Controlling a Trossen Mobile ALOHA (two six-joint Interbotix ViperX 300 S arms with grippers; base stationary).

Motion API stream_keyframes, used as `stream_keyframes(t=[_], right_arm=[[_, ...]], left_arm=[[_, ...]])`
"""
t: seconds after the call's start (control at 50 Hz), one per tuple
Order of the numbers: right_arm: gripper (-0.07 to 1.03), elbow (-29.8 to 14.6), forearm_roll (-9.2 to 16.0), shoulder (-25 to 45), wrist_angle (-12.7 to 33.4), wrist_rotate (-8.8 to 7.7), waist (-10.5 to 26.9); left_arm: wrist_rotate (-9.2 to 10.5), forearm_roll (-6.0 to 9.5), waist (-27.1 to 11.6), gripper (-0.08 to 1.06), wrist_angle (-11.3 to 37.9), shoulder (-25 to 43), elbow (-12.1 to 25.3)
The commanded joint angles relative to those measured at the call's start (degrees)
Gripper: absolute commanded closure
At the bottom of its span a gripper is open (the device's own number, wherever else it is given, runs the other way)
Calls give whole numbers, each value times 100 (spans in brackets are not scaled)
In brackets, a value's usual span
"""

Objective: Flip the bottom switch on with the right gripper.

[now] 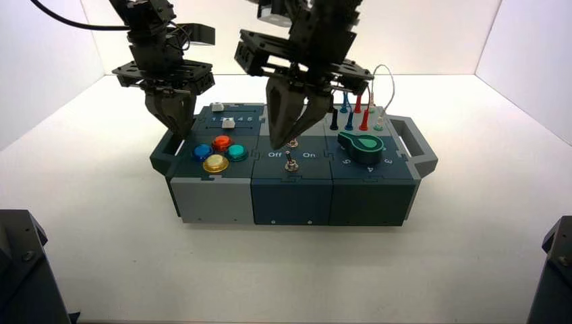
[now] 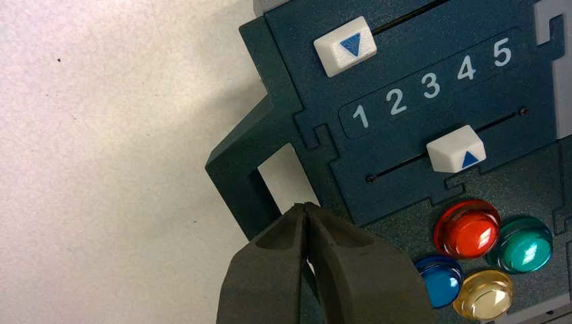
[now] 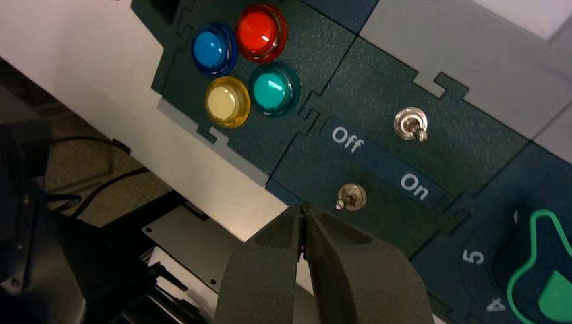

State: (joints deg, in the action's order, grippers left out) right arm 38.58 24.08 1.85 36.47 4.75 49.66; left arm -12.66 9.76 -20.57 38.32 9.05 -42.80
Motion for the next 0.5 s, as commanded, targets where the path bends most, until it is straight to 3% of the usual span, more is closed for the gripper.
stream_keyframes(t=[0.02, 0.22, 0.5], right_arm=[[98, -229, 9, 9, 18, -26, 35], [98, -334, -97, 79, 141, -123, 26], [98, -422, -686, 158, 483, -202, 26]], left_arm=[[-53, -9, -53, 101, -9, 448, -88], [-44, -18, -53, 101, -9, 448, -88], [-53, -18, -53, 101, -18, 439, -88]])
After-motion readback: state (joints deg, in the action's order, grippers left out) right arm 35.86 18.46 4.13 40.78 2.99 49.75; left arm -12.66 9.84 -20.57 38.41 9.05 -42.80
